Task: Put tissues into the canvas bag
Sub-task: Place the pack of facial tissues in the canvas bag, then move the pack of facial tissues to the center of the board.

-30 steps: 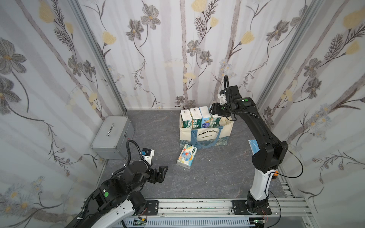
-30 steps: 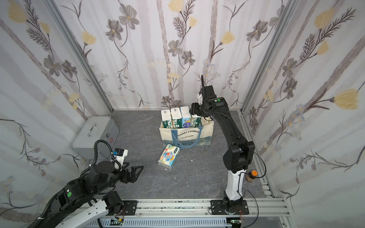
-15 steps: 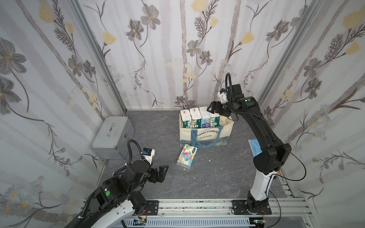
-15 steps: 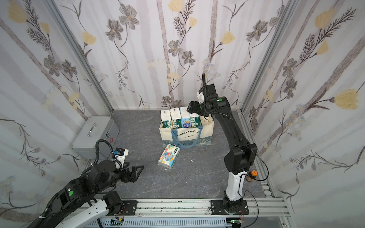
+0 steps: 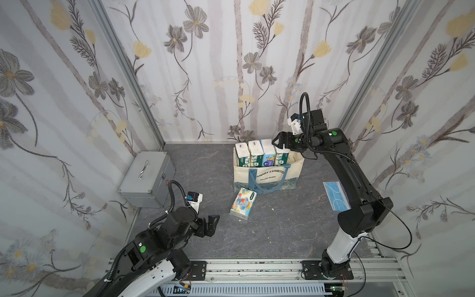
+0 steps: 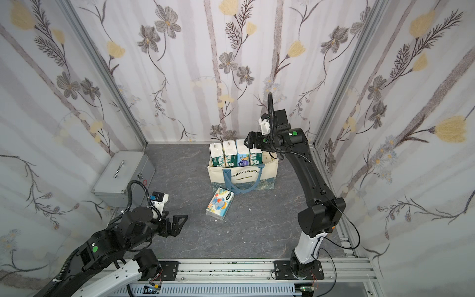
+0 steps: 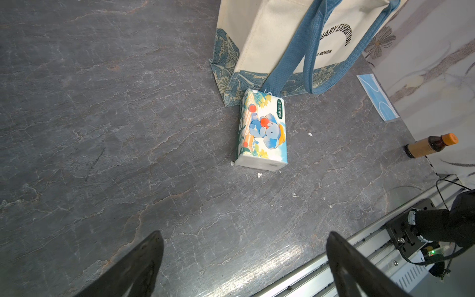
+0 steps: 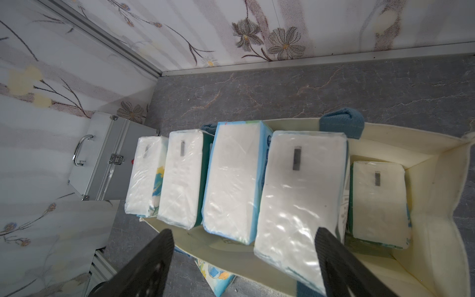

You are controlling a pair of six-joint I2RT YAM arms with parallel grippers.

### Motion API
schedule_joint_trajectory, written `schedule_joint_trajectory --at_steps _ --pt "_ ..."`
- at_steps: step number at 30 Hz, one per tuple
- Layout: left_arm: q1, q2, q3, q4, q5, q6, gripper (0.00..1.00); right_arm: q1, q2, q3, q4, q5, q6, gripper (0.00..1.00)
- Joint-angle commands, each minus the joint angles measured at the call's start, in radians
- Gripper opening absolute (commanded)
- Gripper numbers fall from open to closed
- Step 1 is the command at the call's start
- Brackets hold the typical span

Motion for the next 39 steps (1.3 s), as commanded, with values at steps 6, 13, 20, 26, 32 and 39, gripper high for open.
schedule_joint_trajectory --at_steps 6,13,20,26,32,39 --pt "0.001 0.028 -0.006 0.086 0.099 0.145 1.0 0.003 -0.296 -0.314 0.12 -0.007 0.001 0.87" --pt "0.001 0.235 0.013 0.237 0.086 0.055 1.0 0.005 -0.575 -0.589 0.093 -0.055 -0.008 0.87" --pt "0.0 0.582 -0.004 0.523 -0.021 0.034 0.97 0.01 -0.874 -0.972 0.16 -0.144 0.079 0.88" --pt "0.002 0.843 0.041 0.688 -0.138 0.137 0.89 0.01 -1.067 -1.2 0.166 -0.144 0.133 0.88" --pt "0.002 1.025 0.146 0.675 -0.128 0.188 0.88 0.008 -1.1 -1.233 0.139 -0.14 0.103 0.88" --pt "0.003 1.101 0.17 0.675 -0.01 0.204 0.84 0.008 -1.084 -1.259 0.17 -0.156 0.1 0.88"
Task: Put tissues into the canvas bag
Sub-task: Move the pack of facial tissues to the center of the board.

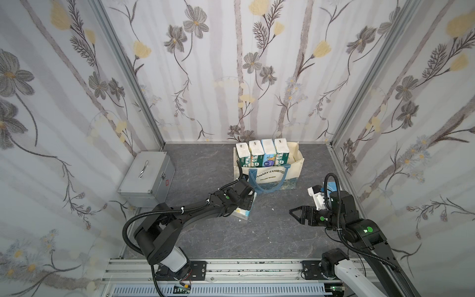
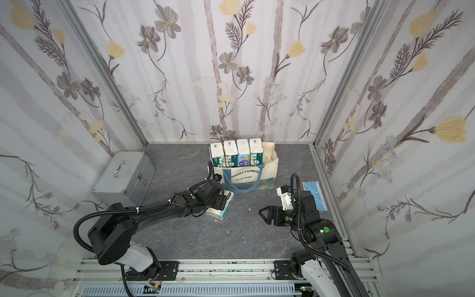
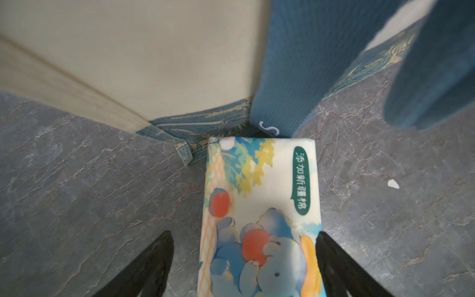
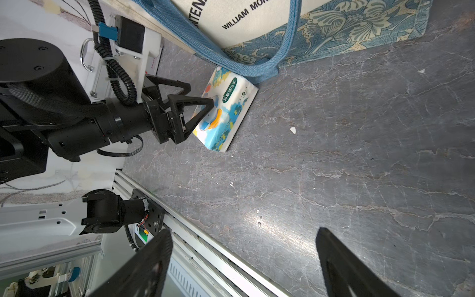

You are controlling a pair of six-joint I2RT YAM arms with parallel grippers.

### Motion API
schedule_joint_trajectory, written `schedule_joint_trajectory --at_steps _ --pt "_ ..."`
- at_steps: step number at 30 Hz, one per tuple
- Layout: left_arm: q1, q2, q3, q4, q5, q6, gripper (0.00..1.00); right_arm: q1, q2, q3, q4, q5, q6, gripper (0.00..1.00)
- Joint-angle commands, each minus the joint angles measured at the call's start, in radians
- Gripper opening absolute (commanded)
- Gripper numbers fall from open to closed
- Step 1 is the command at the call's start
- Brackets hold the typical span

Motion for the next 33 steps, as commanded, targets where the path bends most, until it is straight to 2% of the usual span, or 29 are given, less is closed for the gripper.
schedule_joint_trajectory --at_steps 1,6,14,21,27,33 --pt "0.002 0.028 0.015 0.019 0.076 0.019 0.8 0.0 0.009 -0.004 0.042 -0.024 -0.007 0.88" --pt "0.002 0.073 0.023 -0.006 0.145 0.009 0.74 0.001 0.007 -0.002 0.034 -0.024 -0.007 0.88" --pt "-0.007 0.082 -0.006 0.05 0.369 0.004 0.64 0.0 -0.013 -0.036 0.026 -0.021 0.007 0.88" --pt "-0.123 0.059 -0.011 0.1 0.514 0.089 0.64 0.001 -0.024 -0.057 0.024 -0.019 0.027 0.88" --pt "-0.237 0.06 0.029 0.069 0.53 0.149 0.64 0.001 -0.02 -0.082 0.038 -0.026 0.055 0.88" --pt "-0.238 -0.071 -0.015 0.084 0.487 0.106 0.66 0.001 0.017 -0.139 0.075 -0.048 0.083 0.88"
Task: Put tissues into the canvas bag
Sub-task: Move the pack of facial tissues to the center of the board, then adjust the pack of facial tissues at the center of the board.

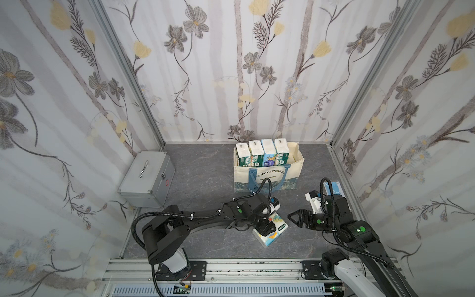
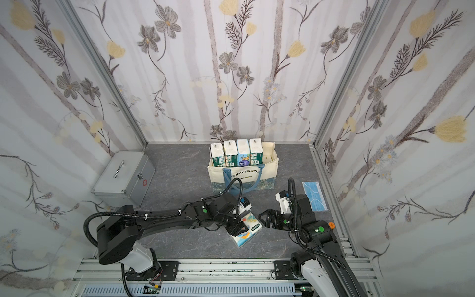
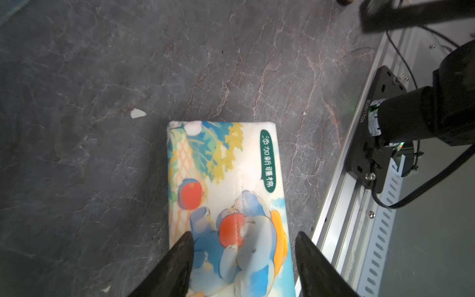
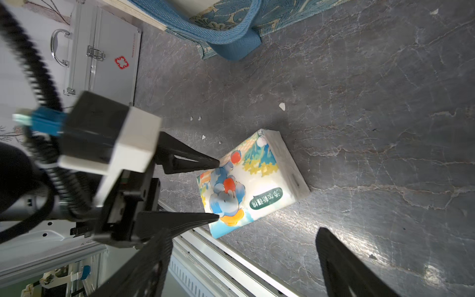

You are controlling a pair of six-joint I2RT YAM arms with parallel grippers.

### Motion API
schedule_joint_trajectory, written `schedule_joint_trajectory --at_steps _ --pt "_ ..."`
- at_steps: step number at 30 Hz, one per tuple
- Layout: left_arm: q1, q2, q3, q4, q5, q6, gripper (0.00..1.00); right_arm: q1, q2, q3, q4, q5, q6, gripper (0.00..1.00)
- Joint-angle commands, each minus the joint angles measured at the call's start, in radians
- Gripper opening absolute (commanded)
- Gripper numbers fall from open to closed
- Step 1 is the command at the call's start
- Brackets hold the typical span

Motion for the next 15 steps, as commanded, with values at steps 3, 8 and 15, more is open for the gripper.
schedule_joint_trajectory --at_steps 3,8,15 --pt "0.012 -0.128 -0.018 -0.086 -0.091 -0.071 0.69 0.002 0.049 -0.064 0.105 -0.066 0.039 0.88" --pt "0.012 -0.284 -0.156 -0.064 -0.025 -0.223 0.69 0.003 0.115 -0.124 0.234 -0.12 0.072 0.89" --pt "-0.012 -0.42 -0.43 0.219 0.06 -0.463 0.65 0.003 0.246 -0.138 0.366 -0.164 0.088 0.89"
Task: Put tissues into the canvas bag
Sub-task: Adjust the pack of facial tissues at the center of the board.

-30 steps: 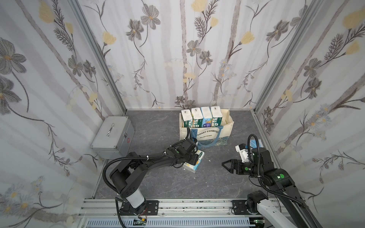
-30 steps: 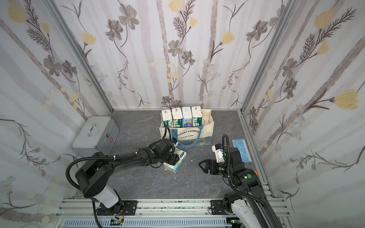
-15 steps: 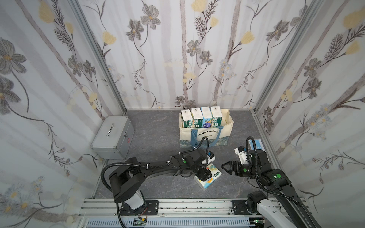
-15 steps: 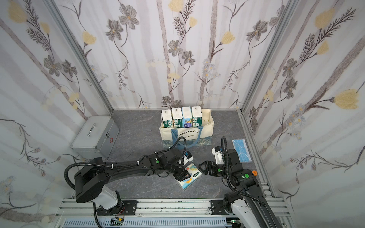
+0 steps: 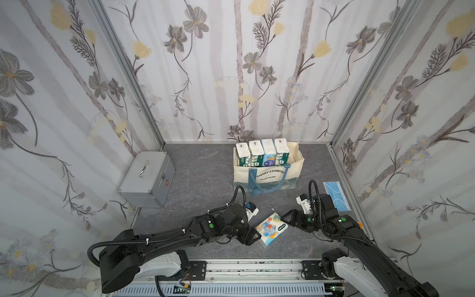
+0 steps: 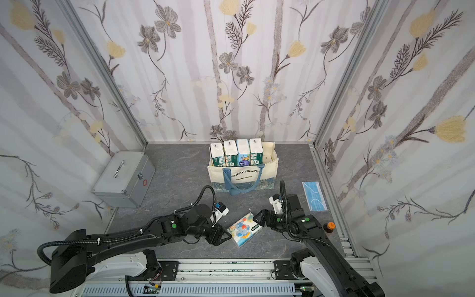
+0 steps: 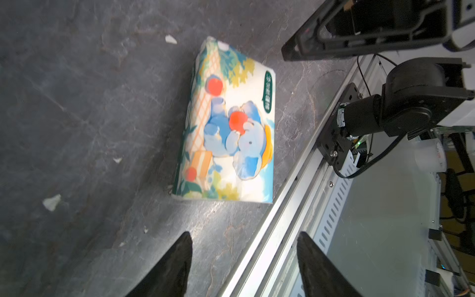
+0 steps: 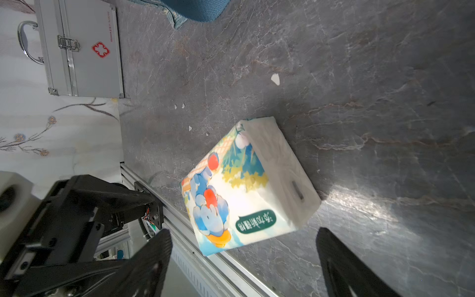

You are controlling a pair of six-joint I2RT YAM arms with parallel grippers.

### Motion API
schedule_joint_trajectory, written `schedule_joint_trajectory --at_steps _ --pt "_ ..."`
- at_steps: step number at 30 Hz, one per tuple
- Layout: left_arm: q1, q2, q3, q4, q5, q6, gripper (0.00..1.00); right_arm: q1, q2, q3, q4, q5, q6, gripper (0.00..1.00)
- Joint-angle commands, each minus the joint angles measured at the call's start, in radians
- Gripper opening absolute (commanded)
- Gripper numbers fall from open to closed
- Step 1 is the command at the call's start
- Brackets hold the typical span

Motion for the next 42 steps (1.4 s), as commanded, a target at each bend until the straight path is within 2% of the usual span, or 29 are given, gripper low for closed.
schedule_joint_trajectory --at_steps 1,8,15,20,24,28,29,31,34,39,42 --pt "-0.02 -0.004 -0.061 0.199 0.039 -0.165 0.65 0.0 0.043 -0.002 0.117 -0.056 0.019 0.89" --pt "-0.059 0.212 -0.025 0.397 0.062 -0.25 0.65 0.004 0.118 -0.015 0.17 -0.081 0.018 0.89" --pt "-0.03 0.331 0.089 0.284 0.055 -0.171 0.66 0.022 0.066 -0.065 0.158 -0.084 0.026 0.89" --pt "0.051 0.322 0.107 0.195 0.043 -0.137 0.68 0.042 -0.017 -0.122 0.145 -0.086 0.06 0.89" --pt "0.108 0.273 0.106 0.128 0.033 -0.114 0.69 0.124 -0.078 -0.192 0.221 -0.076 0.157 0.89" --pt "0.125 0.213 0.096 0.063 0.008 -0.089 0.73 0.169 -0.136 -0.195 0.175 -0.016 0.174 0.89" --pt "0.129 0.197 0.094 0.041 -0.004 -0.08 0.76 0.17 -0.155 -0.19 0.151 0.006 0.165 0.89" --pt "0.131 0.174 0.093 0.001 -0.033 -0.063 1.0 0.168 -0.185 -0.184 0.118 0.055 0.161 0.89" --pt "0.139 0.149 0.093 -0.043 -0.093 -0.059 1.0 0.152 -0.178 -0.169 0.072 0.103 0.156 0.89" --pt "0.158 0.132 0.087 -0.017 -0.104 -0.059 1.0 0.145 -0.099 -0.164 0.111 0.1 0.158 0.89" --pt "0.161 0.152 0.107 -0.009 -0.084 -0.047 0.93 0.144 -0.081 -0.163 0.133 0.099 0.161 0.89"
